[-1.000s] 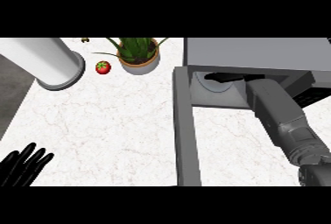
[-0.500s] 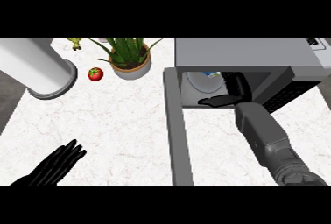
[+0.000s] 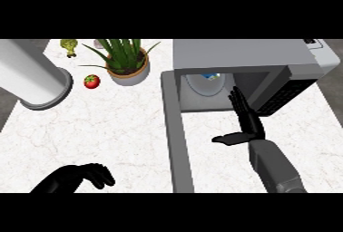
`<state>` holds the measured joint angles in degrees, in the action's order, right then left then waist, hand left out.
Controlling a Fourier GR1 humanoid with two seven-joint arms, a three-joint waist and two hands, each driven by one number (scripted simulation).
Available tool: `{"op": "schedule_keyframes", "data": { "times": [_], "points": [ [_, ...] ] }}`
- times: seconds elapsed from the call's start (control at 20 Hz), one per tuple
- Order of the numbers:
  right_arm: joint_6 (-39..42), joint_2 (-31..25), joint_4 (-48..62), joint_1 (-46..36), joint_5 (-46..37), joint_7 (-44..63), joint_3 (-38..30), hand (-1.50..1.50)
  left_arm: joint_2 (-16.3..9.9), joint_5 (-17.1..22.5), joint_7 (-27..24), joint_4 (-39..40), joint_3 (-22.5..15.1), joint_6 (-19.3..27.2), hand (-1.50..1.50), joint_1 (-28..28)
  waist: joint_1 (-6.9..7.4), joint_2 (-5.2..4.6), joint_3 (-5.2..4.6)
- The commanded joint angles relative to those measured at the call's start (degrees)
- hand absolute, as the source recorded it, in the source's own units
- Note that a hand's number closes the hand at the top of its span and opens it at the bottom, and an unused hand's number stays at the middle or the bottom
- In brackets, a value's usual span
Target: Pick up the milk, place it into the microwave and close the microwave
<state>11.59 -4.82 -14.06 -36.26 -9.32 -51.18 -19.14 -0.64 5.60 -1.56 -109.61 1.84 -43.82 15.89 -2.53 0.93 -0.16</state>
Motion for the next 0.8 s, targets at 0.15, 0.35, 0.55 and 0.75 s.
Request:
{"op": "schedule_keyframes", "data": {
  "times": [0.15, 0.35, 0.55, 0.75],
  "points": [
    [1.15, -1.61, -8.87, 12.28, 0.07, -1.56, 2.29, -1.50, 0.62, -7.14, -0.82, 6.72, -3.22, 5.92, 1.50, -6.66, -1.57, 0.24, -0.12],
    [4.82, -3.93, -15.12, 19.73, 2.48, -2.00, 1.69, -1.50, 0.62, -13.76, -2.34, 9.14, -8.58, 6.39, 1.50, -9.85, -1.45, 0.04, -0.11],
    [9.22, -6.60, -23.15, 28.37, 3.98, -2.43, 2.67, -1.50, 0.62, -17.40, -6.20, 13.81, -10.69, 7.57, 1.50, -11.08, -2.37, 0.16, -0.26],
    [12.35, -7.96, -34.25, 36.62, 7.90, 0.19, 2.60, -1.50, 0.63, -21.63, -13.29, 19.92, -15.26, 12.25, 1.50, -11.93, -0.89, -0.25, -0.20]
  ]
}}
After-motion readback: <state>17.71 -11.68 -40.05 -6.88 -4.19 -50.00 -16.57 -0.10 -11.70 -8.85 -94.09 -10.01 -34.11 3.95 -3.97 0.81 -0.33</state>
